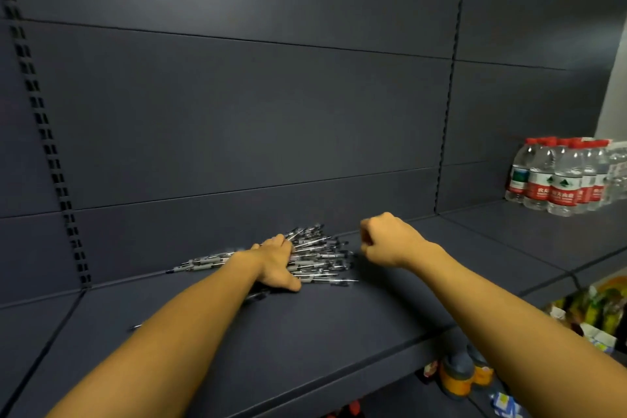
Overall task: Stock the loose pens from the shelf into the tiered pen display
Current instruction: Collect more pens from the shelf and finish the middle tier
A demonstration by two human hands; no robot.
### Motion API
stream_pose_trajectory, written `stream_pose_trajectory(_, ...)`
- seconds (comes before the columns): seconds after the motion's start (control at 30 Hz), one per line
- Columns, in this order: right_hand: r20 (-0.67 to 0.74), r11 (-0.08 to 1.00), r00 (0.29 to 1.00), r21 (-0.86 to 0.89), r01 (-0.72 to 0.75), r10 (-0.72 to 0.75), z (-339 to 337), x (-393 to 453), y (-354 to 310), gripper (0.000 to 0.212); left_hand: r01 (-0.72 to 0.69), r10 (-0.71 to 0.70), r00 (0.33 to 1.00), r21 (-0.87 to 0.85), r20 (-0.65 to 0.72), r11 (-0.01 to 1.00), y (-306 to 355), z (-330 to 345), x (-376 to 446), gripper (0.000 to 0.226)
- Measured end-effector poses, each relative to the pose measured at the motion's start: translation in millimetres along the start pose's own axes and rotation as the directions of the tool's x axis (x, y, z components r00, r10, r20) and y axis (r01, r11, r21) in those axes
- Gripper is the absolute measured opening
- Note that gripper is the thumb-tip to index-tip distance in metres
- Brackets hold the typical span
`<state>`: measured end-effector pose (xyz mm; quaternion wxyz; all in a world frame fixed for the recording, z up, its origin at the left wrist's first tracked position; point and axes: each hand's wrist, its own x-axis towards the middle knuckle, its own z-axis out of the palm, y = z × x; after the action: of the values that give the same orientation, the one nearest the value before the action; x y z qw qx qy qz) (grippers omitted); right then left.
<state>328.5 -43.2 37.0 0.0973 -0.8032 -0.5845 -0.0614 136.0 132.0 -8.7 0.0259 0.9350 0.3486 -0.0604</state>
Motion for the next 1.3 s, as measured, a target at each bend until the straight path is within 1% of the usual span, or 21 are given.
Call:
stream_pose_trajectory(0.07, 0.004, 0.999, 0.999, 0.012, 0.040, -0.040, 2, 7, 6, 0.013, 0.010, -0.010, 1.000, 0.006, -0.001, 1.000, 7, 3, 3, 0.083)
stream_pose_trajectory(0.17, 0.024, 0.996, 0.996, 0.028, 0.085, -0.085, 10, 15, 13, 0.012, 0.006, -0.006, 1.000, 0.037, 0.014, 0.999, 16, 1, 1, 0.058)
stream_pose_trajectory(0.23, 0.028, 0.994, 0.995, 0.049, 0.097, -0.099, 16, 18, 17, 0.011, 0.012, -0.014, 1.000, 0.065, 0.023, 0.998, 22, -4, -1, 0.050)
stream_pose_trajectory(0.33, 0.040, 0.992, 0.994, 0.079, 0.095, -0.099, 20, 23, 22, 0.010, 0.010, -0.015, 0.998, 0.090, 0.060, 0.996, 33, -12, -5, 0.051)
stream_pose_trajectory(0.47, 0.033, 0.989, 0.995, 0.117, 0.086, -0.091, 18, 27, 28, 0.010, 0.029, -0.047, 0.992, 0.150, 0.117, 0.988, 47, -21, -8, 0.067)
stream_pose_trajectory(0.6, 0.024, 0.987, 0.996, 0.139, 0.082, -0.086, 16, 27, 32, 0.005, 0.073, -0.097, 0.986, 0.172, 0.134, 0.982, 50, -17, -4, 0.075)
stream_pose_trajectory(0.63, 0.028, 0.987, 0.996, 0.140, 0.080, -0.085, 15, 26, 33, 0.005, 0.082, -0.105, 0.985, 0.171, 0.136, 0.982, 50, -15, -3, 0.074)
stream_pose_trajectory(0.8, 0.036, 0.987, 0.997, 0.146, 0.068, -0.074, 13, 23, 36, 0.005, 0.070, -0.093, 0.988, 0.180, 0.126, 0.981, 52, -13, -1, 0.058)
stream_pose_trajectory(0.9, 0.037, 0.988, 0.997, 0.142, 0.063, -0.068, 11, 22, 37, 0.005, 0.086, -0.114, 0.983, 0.191, 0.146, 0.978, 62, -20, -3, 0.043)
stream_pose_trajectory(1.0, 0.028, 0.989, 0.998, 0.135, 0.060, -0.064, 7, 21, 38, 0.005, 0.102, -0.131, 0.984, 0.214, 0.123, 0.971, 72, -27, -4, 0.028)
stream_pose_trajectory(1.13, 0.017, 0.990, 0.998, 0.130, 0.053, -0.056, 1, 18, 44, 0.005, 0.157, -0.163, 0.986, 0.201, 0.016, 0.967, 76, -25, -4, 0.015)
stream_pose_trajectory(1.2, 0.016, 0.992, 0.999, 0.117, 0.046, -0.048, -2, 16, 49, 0.005, 0.173, -0.170, 0.985, 0.211, -0.033, 0.962, 75, -20, -3, 0.011)
stream_pose_trajectory(1.3, 0.012, 0.995, 0.999, 0.099, 0.033, -0.034, -6, 15, 56, 0.005, 0.151, -0.141, 0.988, 0.223, -0.058, 0.963, 72, -18, -2, 0.009)
